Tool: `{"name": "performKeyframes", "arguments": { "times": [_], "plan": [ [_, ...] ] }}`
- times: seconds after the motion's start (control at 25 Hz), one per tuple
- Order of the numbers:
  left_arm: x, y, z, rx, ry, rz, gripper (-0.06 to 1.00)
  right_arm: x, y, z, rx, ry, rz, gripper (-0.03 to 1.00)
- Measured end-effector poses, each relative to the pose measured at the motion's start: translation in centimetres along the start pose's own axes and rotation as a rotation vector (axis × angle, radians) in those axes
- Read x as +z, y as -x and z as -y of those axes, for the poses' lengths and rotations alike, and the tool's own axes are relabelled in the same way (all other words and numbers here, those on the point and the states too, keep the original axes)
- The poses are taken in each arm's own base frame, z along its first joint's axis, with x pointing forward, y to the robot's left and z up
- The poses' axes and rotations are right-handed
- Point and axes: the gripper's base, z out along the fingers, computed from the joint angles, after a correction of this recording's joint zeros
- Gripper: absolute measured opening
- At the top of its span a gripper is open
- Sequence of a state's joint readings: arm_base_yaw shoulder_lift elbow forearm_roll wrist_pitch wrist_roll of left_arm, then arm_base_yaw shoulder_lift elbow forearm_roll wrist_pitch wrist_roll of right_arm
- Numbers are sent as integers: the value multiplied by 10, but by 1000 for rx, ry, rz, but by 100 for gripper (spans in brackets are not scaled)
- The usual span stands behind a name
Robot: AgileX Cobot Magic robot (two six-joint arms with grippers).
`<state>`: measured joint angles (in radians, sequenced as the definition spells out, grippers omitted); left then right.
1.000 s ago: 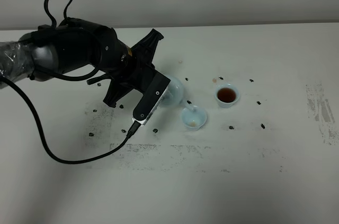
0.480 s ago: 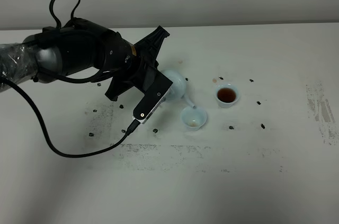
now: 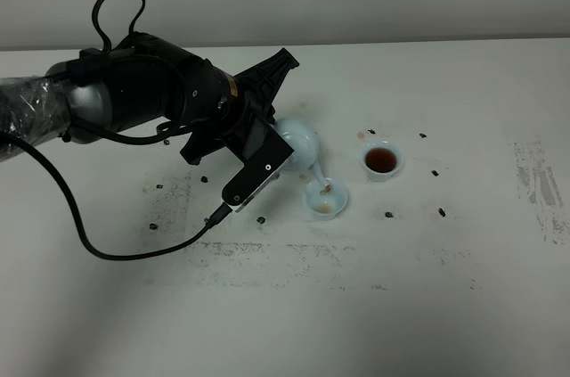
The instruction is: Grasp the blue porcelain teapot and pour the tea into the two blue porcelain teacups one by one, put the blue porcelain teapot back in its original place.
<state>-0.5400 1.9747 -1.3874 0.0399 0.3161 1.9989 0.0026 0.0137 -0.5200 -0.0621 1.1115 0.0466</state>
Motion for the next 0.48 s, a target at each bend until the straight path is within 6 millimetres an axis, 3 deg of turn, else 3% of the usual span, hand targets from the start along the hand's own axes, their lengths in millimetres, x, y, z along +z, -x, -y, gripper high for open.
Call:
{"name": "performKeyframes", "arguments": {
  "times": [0.48],
  "plan": [
    [0, 2, -3, 68, 19, -4, 4, 0, 0, 0, 0, 0, 0, 47]
  ]
}}
